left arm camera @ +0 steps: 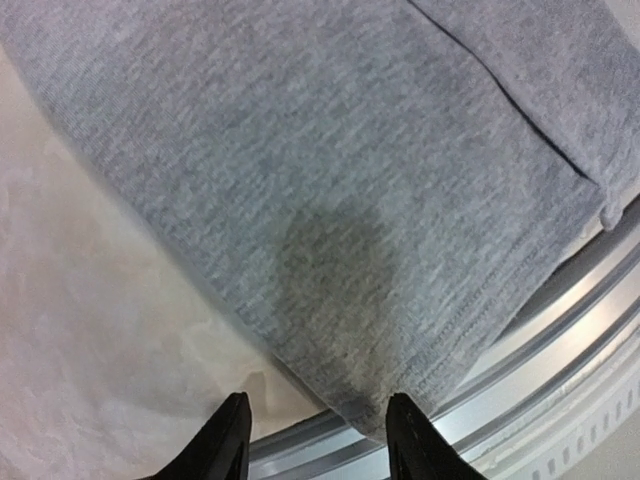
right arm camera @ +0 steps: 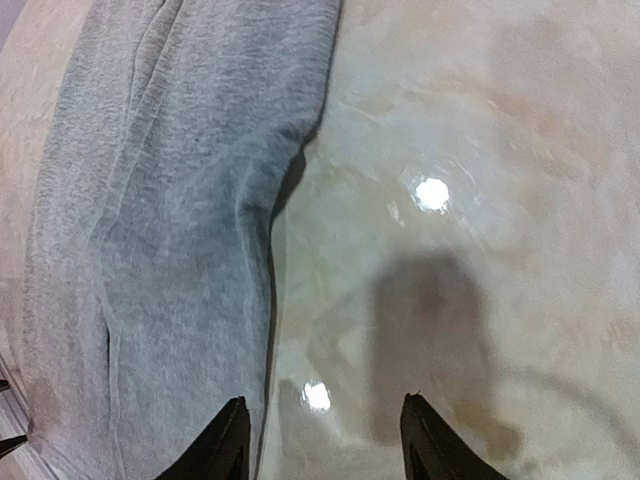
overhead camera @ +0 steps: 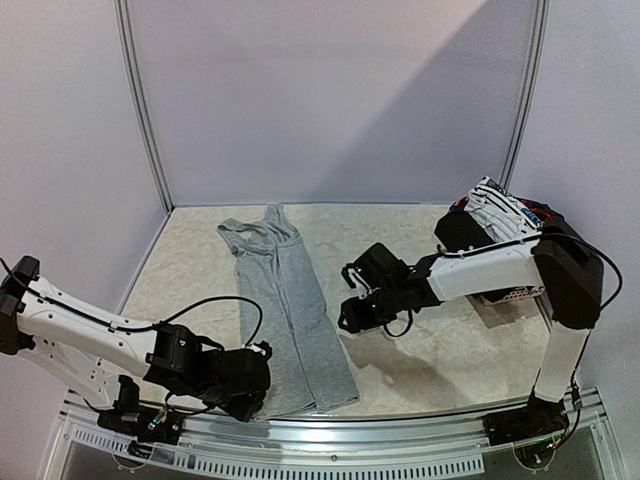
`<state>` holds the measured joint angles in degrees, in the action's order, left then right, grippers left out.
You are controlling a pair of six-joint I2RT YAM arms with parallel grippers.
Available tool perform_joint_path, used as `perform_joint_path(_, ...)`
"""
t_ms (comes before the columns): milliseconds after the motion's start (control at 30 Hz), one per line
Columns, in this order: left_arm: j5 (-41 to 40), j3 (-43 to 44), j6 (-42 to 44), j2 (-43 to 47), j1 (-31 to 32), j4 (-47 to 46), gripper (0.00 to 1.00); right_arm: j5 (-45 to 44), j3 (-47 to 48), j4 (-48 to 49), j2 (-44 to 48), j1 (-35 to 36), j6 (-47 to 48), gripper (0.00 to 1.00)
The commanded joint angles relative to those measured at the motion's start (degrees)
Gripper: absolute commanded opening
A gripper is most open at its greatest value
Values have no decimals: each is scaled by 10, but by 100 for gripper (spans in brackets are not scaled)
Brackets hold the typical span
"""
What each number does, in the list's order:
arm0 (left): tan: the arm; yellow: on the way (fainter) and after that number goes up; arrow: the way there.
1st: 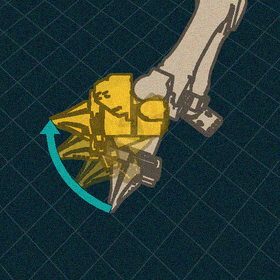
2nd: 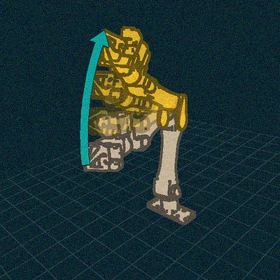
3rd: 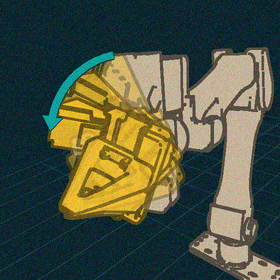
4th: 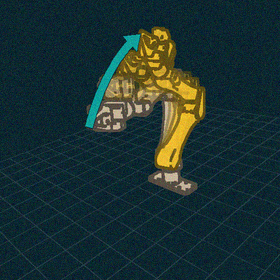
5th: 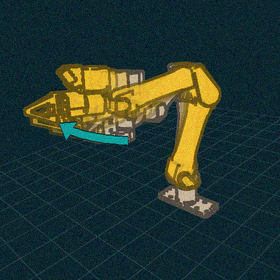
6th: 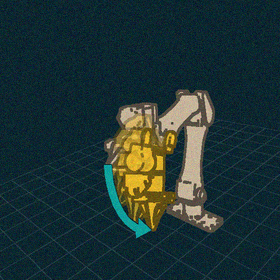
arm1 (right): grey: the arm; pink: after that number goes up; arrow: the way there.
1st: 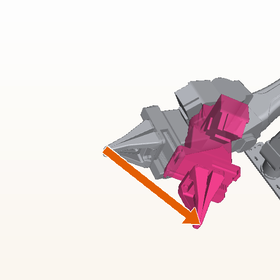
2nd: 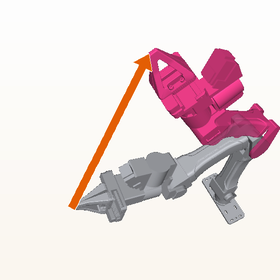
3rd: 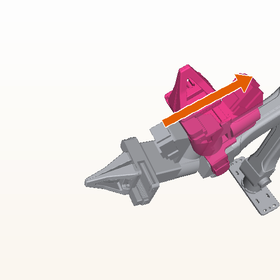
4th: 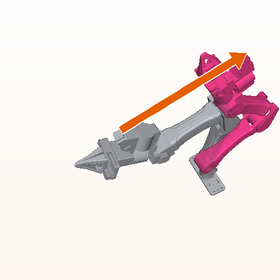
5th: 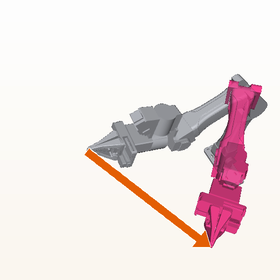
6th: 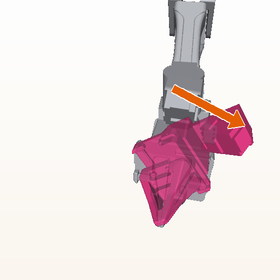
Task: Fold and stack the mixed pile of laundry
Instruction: Pick up the rectangle-folded tank top from the center of the board.
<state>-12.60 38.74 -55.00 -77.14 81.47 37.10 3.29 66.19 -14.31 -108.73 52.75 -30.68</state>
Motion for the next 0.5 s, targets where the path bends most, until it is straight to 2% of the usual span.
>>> perform_joint_path(0, 12, -1, -35, -7, 31, 4, 46, -25, -74, -22, 93, 14, -24, 56)
perform_joint_path(200, 13, -1, -49, -18, 54, -8, 45, -39, -138, -35, 172, 74, -59, 58)
perform_joint_path(467, 8, -8, -53, -57, 56, -47, 36, -44, -179, -34, 197, 139, -89, 55)
